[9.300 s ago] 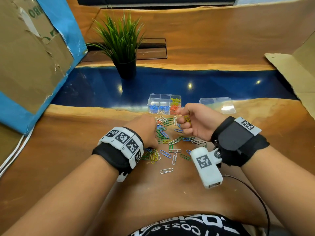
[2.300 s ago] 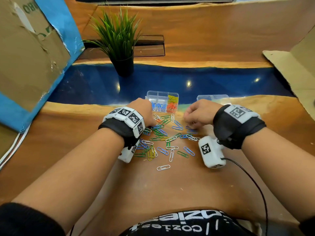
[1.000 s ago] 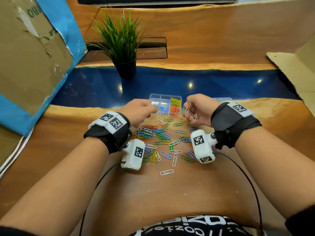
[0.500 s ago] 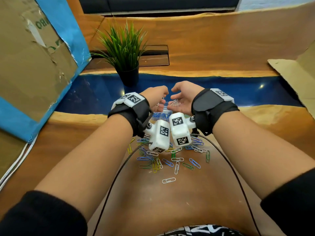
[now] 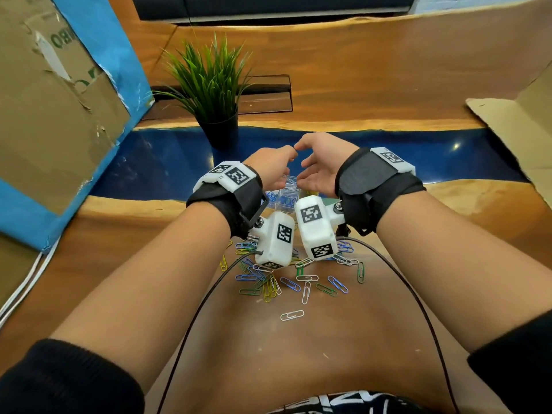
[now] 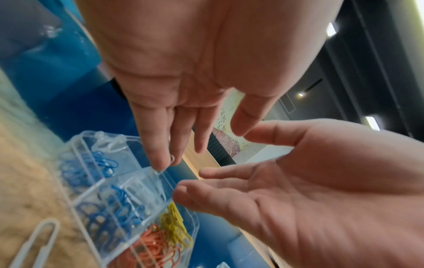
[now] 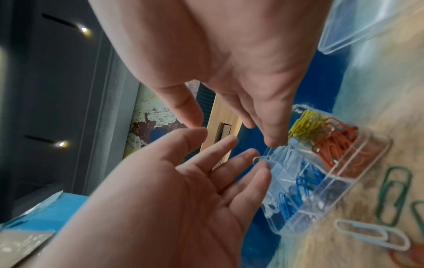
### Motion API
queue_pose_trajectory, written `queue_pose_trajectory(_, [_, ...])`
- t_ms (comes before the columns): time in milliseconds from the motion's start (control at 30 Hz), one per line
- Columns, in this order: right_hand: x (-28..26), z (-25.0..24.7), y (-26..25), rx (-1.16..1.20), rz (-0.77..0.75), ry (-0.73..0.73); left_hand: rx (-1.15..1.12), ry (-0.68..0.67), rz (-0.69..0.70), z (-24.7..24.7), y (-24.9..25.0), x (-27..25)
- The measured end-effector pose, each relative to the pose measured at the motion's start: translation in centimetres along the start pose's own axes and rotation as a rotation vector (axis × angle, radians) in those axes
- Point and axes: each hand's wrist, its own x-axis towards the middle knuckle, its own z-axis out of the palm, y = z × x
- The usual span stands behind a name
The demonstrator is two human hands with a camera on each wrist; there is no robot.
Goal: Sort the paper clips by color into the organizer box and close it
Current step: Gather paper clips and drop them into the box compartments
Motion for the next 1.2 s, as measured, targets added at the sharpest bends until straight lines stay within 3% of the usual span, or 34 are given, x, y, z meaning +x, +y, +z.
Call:
queue_pose_trajectory(267, [-0.2, 0.1, 0.3, -0.233, -0.173, 0.145, 0.159, 0.000, 0.015, -0.6, 0.1, -0.6])
queue_pose_trajectory(500, [-1.4, -0.5, 1.2, -0.372, -0.245, 0.097, 0.432, -0.008, 0.185, -2.4, -1.3, -2.2])
queue_pose_trajectory(667, [-2.6, -2.0, 3.0, -0.734, -0.371, 0.049, 0.734, -0.075, 0.279, -3.6, -2.9, -4.6])
queue_pose_trajectory(900, [-3.8, -1.8, 5.7, -1.228, -0.342, 0.004, 0.974, -0.102, 0.272, -4.2, -5.0, -6.8])
queue_pose_trajectory(1200, [-2.8, 1.0, 7.2, -1.414, -0.371, 0.080, 1.113, -0.019, 0.258, -4.9, -6.8, -7.0])
